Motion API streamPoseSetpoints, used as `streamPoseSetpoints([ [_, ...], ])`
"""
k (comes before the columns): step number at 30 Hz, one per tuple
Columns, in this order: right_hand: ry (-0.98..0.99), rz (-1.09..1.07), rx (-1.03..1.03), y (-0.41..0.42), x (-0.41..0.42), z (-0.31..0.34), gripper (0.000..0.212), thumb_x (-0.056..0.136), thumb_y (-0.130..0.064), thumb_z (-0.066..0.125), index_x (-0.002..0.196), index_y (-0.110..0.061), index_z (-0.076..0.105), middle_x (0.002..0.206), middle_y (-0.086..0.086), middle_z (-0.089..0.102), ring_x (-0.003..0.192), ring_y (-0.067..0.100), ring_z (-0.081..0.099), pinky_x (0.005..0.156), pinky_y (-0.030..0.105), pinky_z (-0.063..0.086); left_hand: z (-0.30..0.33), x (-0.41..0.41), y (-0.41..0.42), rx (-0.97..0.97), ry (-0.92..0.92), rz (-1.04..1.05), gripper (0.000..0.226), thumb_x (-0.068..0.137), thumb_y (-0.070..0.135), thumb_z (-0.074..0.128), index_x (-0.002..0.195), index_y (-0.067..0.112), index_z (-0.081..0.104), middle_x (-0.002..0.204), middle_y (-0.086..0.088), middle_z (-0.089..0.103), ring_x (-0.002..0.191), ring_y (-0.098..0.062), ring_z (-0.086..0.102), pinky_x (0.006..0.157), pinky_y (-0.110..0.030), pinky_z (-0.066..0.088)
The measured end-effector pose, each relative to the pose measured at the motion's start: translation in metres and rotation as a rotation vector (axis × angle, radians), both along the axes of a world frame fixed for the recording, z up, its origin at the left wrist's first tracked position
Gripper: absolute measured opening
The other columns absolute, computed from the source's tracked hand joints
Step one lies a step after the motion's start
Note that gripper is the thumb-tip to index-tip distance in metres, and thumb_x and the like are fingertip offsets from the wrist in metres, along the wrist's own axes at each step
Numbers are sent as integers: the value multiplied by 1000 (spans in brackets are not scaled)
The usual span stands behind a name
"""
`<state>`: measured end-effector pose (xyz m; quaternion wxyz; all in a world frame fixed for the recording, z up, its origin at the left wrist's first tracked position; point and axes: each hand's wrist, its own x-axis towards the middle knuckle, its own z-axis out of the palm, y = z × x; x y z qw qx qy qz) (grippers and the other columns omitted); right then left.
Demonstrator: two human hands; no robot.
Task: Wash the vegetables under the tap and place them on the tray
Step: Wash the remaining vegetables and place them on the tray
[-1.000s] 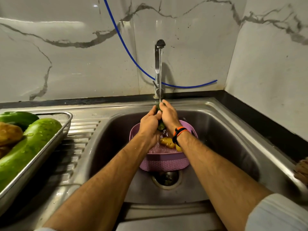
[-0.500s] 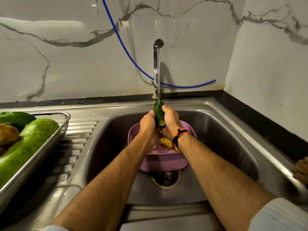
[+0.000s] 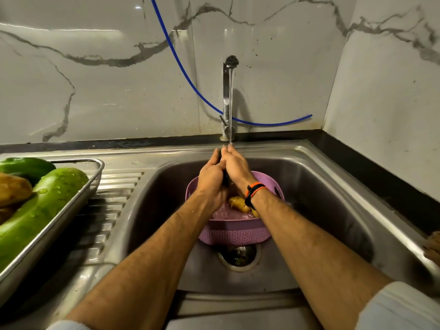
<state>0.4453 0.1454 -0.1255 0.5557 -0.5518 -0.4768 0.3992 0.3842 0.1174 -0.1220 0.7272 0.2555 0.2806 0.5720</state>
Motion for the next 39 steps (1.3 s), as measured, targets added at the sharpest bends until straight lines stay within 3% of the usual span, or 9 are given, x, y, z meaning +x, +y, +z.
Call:
streamPoseSetpoints([
  [3,-23,23,19,-1,9,-6,56,104,-35,39,155,-21,21,163,2,18,150,20,18,123,42,16,-1,6,2,45,52,40,49,100,-6,42,147,9,45,143,-15,54,129,-26,54,111,-36,43],
  [6,-36,82,18,-4,-1,-16,53,105,-32,38,154,-17,25,163,1,20,150,17,18,124,39,15,-5,4,6,-12,89,136,53,98,-10,41,148,9,43,142,-17,54,125,-26,56,100,-30,48],
  [10,-1,-10,12,3,9,-2,51,105,-29,39,153,-15,28,160,5,27,146,21,28,120,35,22,-9,3,4,12,66,-4,48,99,-6,43,145,9,48,140,-15,57,130,-28,54,114,-42,40],
  [15,-52,98,28,-6,-2,-14,51,105,-28,39,153,-14,27,162,2,20,149,16,18,123,33,11,-5,3,9,-34,60,162,53,97,-10,41,148,7,44,141,-19,55,127,-30,56,112,-40,42],
  [20,-1,0,15,0,0,-1,51,105,-30,39,153,-17,30,160,6,26,145,23,29,121,42,24,-6,0,4,-7,57,16,48,101,-4,40,146,9,46,140,-15,56,129,-28,54,113,-41,42],
  [24,-35,49,24,-6,-5,-10,52,104,-31,39,153,-16,29,162,4,22,148,20,22,123,41,18,-9,4,12,-26,84,114,53,96,-10,40,147,7,44,141,-18,55,128,-29,55,112,-41,42],
  [30,40,-4,11,-5,-2,1,60,99,-40,43,153,-19,29,161,5,25,146,22,27,121,44,23,-2,5,2,39,143,65,44,99,-7,42,140,4,52,134,-17,60,124,-28,58,111,-41,44],
  [33,16,54,21,-13,-10,-3,53,104,-34,39,154,-20,27,162,2,22,148,20,23,122,42,19,-4,-1,8,26,182,147,49,96,-11,45,142,5,51,134,-18,61,123,-28,59,109,-40,46],
  [39,36,-17,9,-5,1,1,53,104,-32,40,153,-17,28,159,7,28,146,23,28,121,42,23,-6,4,2,65,199,37,42,98,-9,41,136,3,55,131,-15,62,121,-24,59,107,-34,47],
])
